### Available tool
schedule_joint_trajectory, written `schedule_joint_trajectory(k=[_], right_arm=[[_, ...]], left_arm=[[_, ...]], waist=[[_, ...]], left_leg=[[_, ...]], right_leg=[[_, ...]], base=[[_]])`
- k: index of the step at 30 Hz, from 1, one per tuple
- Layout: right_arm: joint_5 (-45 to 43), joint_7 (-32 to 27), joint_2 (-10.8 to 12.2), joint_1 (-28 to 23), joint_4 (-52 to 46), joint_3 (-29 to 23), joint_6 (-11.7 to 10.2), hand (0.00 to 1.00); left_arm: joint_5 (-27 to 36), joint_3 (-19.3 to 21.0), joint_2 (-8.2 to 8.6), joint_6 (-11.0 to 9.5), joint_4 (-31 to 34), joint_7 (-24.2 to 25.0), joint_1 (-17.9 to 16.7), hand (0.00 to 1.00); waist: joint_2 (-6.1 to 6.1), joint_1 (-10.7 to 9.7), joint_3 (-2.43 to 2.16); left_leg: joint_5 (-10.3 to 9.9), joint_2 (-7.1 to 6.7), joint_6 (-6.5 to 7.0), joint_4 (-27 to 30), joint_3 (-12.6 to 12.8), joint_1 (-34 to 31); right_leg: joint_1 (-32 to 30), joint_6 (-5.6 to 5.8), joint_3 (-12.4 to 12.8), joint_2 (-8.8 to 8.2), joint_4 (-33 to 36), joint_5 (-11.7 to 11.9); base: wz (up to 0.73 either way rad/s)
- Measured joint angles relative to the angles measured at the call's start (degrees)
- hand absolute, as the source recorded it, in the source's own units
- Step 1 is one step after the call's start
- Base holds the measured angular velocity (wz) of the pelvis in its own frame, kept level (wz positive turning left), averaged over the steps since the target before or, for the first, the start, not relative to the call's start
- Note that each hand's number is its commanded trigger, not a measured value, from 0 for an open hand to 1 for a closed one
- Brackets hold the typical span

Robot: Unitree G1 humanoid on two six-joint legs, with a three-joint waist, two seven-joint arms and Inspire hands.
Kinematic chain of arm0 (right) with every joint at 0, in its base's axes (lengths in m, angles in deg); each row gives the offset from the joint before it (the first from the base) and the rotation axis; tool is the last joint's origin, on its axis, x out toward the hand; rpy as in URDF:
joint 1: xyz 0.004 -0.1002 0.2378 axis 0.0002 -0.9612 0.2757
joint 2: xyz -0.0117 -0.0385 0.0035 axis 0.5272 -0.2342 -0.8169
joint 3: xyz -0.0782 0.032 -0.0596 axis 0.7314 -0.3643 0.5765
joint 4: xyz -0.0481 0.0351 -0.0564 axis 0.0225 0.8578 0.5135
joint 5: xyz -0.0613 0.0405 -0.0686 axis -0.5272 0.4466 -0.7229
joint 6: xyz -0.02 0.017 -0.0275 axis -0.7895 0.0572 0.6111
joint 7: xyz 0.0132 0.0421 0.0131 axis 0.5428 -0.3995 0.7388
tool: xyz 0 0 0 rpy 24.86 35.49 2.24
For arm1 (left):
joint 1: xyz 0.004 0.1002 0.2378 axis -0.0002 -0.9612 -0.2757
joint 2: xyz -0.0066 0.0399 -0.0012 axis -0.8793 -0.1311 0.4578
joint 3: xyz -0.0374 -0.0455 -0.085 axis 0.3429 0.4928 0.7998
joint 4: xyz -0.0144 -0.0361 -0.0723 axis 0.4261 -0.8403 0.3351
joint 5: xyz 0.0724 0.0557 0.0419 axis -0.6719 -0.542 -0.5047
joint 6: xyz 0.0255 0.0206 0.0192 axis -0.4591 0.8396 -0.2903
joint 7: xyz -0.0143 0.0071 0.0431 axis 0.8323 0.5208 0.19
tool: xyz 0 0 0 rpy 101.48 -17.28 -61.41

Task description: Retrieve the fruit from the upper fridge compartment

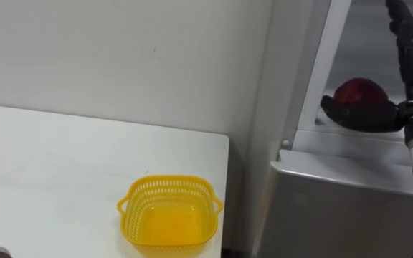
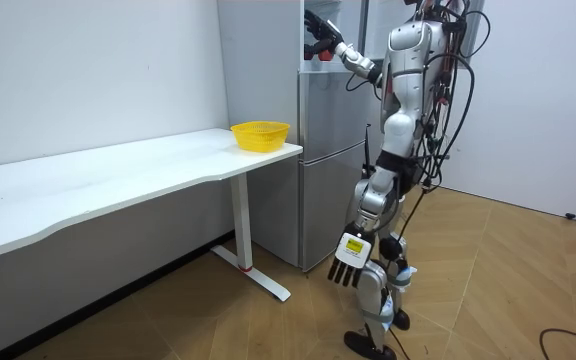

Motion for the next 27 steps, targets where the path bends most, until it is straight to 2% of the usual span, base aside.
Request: schedule_joint_trajectory(k=[4,7,10,15,21,27], right_arm=[[-0.2,0.9,-0.7,0.4,3.5,0.1,0.0,0.00],[0.0,1.7,-1.1,0.8,6.3,0.1,1.0,0.00],[0.0,1.8,-1.2,0.8,6.4,0.1,1.3,0.00],[0.2,1.9,-1.2,0.8,6.4,0.1,1.4,0.00],[1.1,3.1,-1.3,1.2,6.9,0.0,2.9,0.00],[4.8,4.5,-2.6,3.4,10.6,0.0,4.8,0.00]], left_arm=[[-2.5,-0.1,-0.41,0.3,0.1,0.5,0.0,0.00],[-3.2,-0.3,-0.58,1.0,0.3,0.7,-0.1,0.00],[-3.9,-0.3,-0.60,2.1,0.2,1.1,-0.4,0.00],[-4.8,-0.3,-0.66,2.4,0.6,1.2,-1.0,0.00],[-5.1,-0.2,-0.65,3.6,1.1,1.3,-1.2,0.00],[-5.6,-0.3,-0.65,5.5,2.3,1.2,-1.3,0.00]], waist=[[-0.17,0.2,0.02],[-0.33,0.4,-0.03],[-0.46,0.4,-0.11],[-0.71,0.5,-0.21],[-0.96,0.5,-0.28],[-1.26,0.5,-0.20]], left_leg=[[0.0,0.00,0.00,0.0,0.0,0.3],[0.0,-0.02,0.00,-0.1,-0.1,0.2],[0.0,-0.02,0.00,0.0,-0.1,0.2],[0.0,-0.04,0.00,0.0,-0.1,0.3],[0.0,-0.03,0.00,0.0,-0.2,-0.1],[0.0,-0.04,0.00,0.1,-0.7,-0.1]], right_leg=[[0.0,-0.02,-0.1,0.00,0.0,0.0],[-0.1,-0.01,0.0,-0.03,-0.1,0.0],[-0.1,-0.02,0.0,-0.01,-0.1,0.0],[0.0,-0.01,0.0,-0.05,-0.2,0.0],[0.1,-0.01,-0.1,-0.10,-0.1,0.0],[0.2,-0.01,-0.6,-0.12,-0.1,0.0]], base=[[0.00],[0.00],[0.00],[0.00],[0.00],[0.04]])
